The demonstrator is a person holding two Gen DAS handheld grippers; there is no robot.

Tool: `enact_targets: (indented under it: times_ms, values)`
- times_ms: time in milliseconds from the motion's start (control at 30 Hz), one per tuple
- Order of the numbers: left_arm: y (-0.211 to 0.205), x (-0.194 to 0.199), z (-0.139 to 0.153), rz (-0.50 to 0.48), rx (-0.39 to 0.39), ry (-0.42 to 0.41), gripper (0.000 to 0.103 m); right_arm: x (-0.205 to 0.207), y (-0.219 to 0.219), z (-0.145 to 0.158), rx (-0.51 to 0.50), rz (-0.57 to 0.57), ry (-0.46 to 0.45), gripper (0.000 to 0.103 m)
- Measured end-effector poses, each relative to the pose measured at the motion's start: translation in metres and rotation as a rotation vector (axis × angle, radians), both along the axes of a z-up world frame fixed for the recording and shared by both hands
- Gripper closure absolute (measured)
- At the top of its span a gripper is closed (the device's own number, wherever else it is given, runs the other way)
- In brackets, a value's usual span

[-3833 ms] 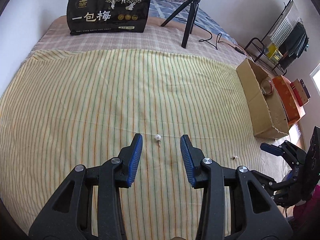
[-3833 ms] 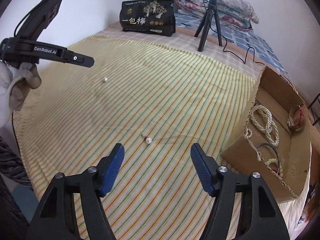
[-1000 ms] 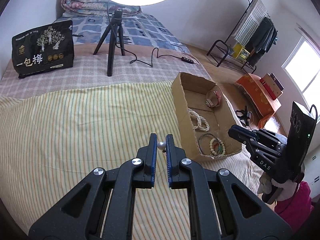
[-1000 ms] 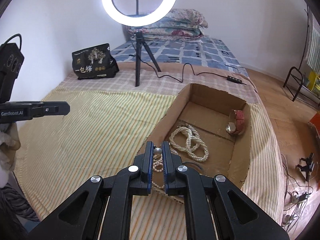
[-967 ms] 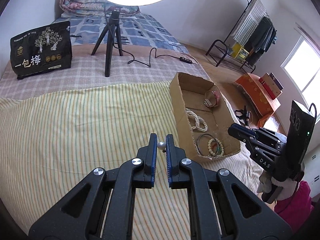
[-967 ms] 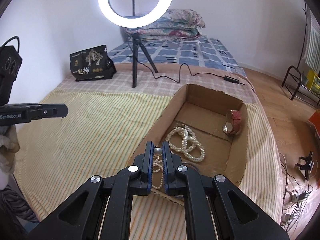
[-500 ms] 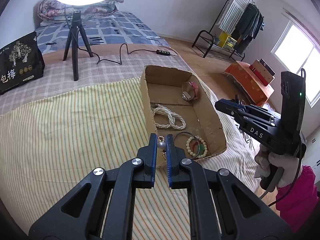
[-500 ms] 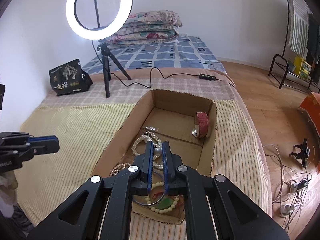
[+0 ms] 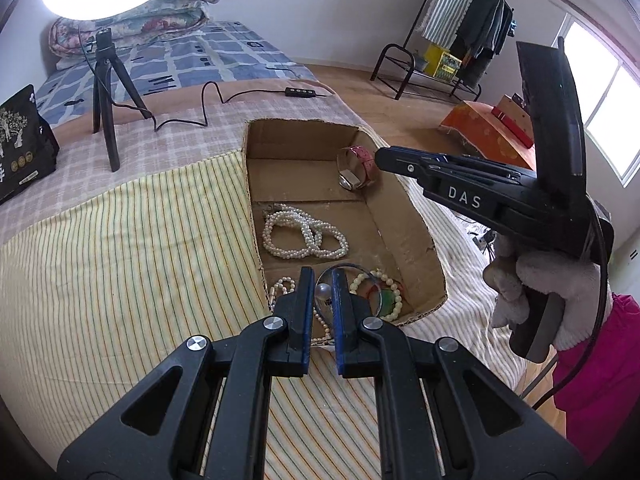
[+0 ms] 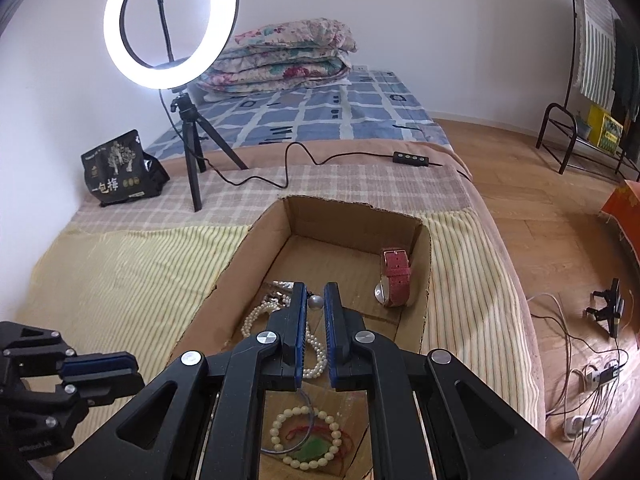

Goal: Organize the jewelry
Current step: 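Carry both pearl earrings over the cardboard box, then open both grippers to drop the pearl earrings into the box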

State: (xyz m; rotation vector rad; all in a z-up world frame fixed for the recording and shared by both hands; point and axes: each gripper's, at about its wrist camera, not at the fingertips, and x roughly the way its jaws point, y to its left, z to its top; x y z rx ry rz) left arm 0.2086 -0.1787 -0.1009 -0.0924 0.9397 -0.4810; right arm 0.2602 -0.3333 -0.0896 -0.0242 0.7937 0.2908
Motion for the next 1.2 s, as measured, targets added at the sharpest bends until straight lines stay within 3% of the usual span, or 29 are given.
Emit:
enact_targets:
  times_ms: [800, 867, 967, 1033, 1067, 1100, 1133, 1200]
  values:
    - [-0.02, -0.002, -0.002, -0.04, 0.058, -0.053, 0.096, 0.025, 0.003, -0.011, 0.043, -0.009, 0.027, 0.095]
    - [-0.021, -0.003, -0.001, -0.044, 0.068, -0.063, 0.096, 0.025, 0.004, -0.011, 0.04, -0.01, 0.026, 0.079]
    - [-0.021, -0.004, -0.001, -0.044, 0.08, -0.07, 0.096, 0.024, 0.004, -0.011, 0.038, -0.013, 0.015, 0.068]
    - [-0.021, -0.004, -0.001, -0.043, 0.088, -0.072, 0.089, 0.024, 0.004, -0.01, 0.036, -0.017, 0.01, 0.063]
    - [-0.02, -0.004, -0.001, -0.041, 0.09, -0.075, 0.07, 0.024, 0.004, -0.01, 0.03, -0.025, 0.006, 0.049]
    - [-0.02, -0.005, -0.001, -0.038, 0.09, -0.082, 0.052, 0.023, 0.004, -0.009, 0.023, -0.035, -0.004, 0.042]
    - [-0.019, -0.005, 0.001, -0.033, 0.088, -0.095, 0.046, 0.023, 0.003, -0.007, 0.018, -0.044, -0.017, 0.033]
    - [-0.018, -0.006, 0.002, -0.024, 0.095, -0.109, 0.037, 0.022, 0.002, -0.005, 0.009, -0.062, -0.033, 0.032]
